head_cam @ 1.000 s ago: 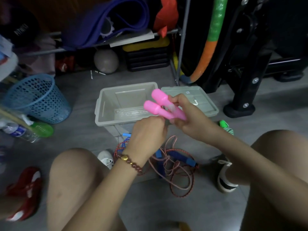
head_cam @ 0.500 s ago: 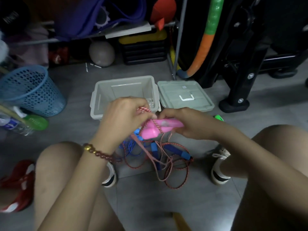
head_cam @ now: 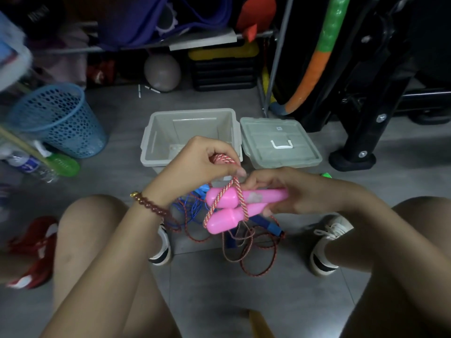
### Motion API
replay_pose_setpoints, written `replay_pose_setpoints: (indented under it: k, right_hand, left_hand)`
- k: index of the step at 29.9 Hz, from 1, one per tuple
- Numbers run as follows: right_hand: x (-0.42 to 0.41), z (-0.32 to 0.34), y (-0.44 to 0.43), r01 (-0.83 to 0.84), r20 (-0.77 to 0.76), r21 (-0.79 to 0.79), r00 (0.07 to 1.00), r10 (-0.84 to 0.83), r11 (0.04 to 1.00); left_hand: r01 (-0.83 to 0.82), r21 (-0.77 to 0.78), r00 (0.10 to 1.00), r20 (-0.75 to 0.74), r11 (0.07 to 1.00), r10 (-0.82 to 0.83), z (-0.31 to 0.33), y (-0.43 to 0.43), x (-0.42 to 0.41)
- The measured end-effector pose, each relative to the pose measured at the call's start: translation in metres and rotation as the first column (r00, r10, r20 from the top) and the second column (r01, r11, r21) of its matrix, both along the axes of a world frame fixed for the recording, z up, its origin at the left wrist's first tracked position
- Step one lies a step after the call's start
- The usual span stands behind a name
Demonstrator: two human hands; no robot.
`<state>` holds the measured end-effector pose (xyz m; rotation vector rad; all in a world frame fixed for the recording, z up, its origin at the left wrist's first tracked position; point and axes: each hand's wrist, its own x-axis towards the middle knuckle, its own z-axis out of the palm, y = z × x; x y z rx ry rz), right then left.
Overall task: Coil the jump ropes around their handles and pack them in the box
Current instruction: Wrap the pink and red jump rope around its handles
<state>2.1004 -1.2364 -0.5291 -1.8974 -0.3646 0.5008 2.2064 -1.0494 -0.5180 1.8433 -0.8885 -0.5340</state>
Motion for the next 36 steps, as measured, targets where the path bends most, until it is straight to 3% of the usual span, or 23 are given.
replay_pose_setpoints:
  k: [2, 7, 11, 14, 16, 17, 19, 22, 23, 25, 27, 30, 31, 33, 36]
  right_hand:
    - [-0.002, 0.000, -0.003, 0.036, 0.003, 0.063, 0.999, -0.037, 0.997]
    - [-0.006, 0.002, -0.014, 0.163, 0.098, 0.096, 0.980, -0.172, 0.982]
    - [-0.011, 0.012, -0.017, 0.135, 0.034, 0.176, 0.989, -0.143, 0.975]
    - [-0.015, 0.017, -0.016, 0.162, -0.027, 0.321, 0.986, -0.163, 0.933]
    - [-0.015, 0.018, -0.017, 0.242, -0.065, 0.408, 0.969, -0.236, 0.880]
    - [-0.014, 0.018, -0.017, 0.293, -0.088, 0.448, 0.955, -0.284, 0.845]
    - [-0.010, 0.018, -0.017, 0.425, -0.134, 0.507, 0.898, -0.418, 0.750]
    - [-0.002, 0.014, -0.015, 0.660, -0.132, 0.442, 0.718, -0.683, 0.608]
    - [-0.001, 0.011, -0.014, 0.723, -0.105, 0.385, 0.652, -0.751, 0.574]
    - [0.002, 0.005, -0.011, 0.789, -0.099, 0.334, 0.573, -0.813, 0.516]
    - [0.004, 0.001, -0.009, 0.800, -0.089, 0.316, 0.560, -0.824, 0.510]
    - [0.004, -0.001, -0.009, 0.796, 0.015, 0.270, 0.558, -0.829, 0.541]
    - [0.004, -0.001, -0.009, 0.798, 0.027, 0.271, 0.552, -0.833, 0.538]
    - [0.005, -0.003, -0.011, 0.796, 0.065, 0.261, 0.550, -0.832, 0.547]
    - [0.007, -0.008, -0.013, 0.799, 0.273, 0.196, 0.512, -0.814, 0.568]
  left_hand:
    - [0.027, -0.046, 1.000, -0.002, 0.999, -0.027, 0.000, 0.001, 0.003]
    - [0.120, -0.067, 0.976, 0.189, 0.990, -0.106, -0.002, 0.003, 0.008]
    - [0.199, -0.145, 0.959, -0.172, 0.969, -0.223, 0.001, 0.004, 0.001]
    - [0.170, -0.289, 0.795, -0.525, 0.942, -0.304, -0.004, 0.000, -0.002]
    - [0.041, -0.384, 0.685, -0.661, 0.922, -0.306, -0.009, -0.006, -0.005]
    - [-0.010, -0.387, 0.674, -0.684, 0.922, -0.280, -0.012, -0.010, -0.007]
    - [-0.045, -0.296, 0.769, -0.620, 0.954, -0.156, -0.020, -0.020, -0.016]
    - [-0.086, -0.047, 0.970, -0.230, 0.995, 0.073, -0.033, -0.028, -0.024]
    - [-0.116, 0.000, 0.986, -0.120, 0.993, 0.115, -0.037, -0.029, -0.026]
    - [-0.205, 0.034, 0.977, -0.054, 0.978, 0.206, -0.038, -0.028, -0.027]
    - [-0.289, 0.077, 0.957, 0.024, 0.954, 0.288, -0.037, -0.027, -0.026]
    - [-0.365, 0.191, 0.892, 0.351, 0.911, 0.284, -0.032, -0.023, -0.027]
    - [-0.360, 0.190, 0.891, 0.361, 0.913, 0.276, -0.032, -0.022, -0.028]
    - [-0.281, 0.157, 0.940, 0.243, 0.947, 0.239, -0.034, -0.023, -0.025]
    - [-0.249, 0.011, 0.954, -0.170, 0.968, 0.247, -0.037, -0.028, -0.023]
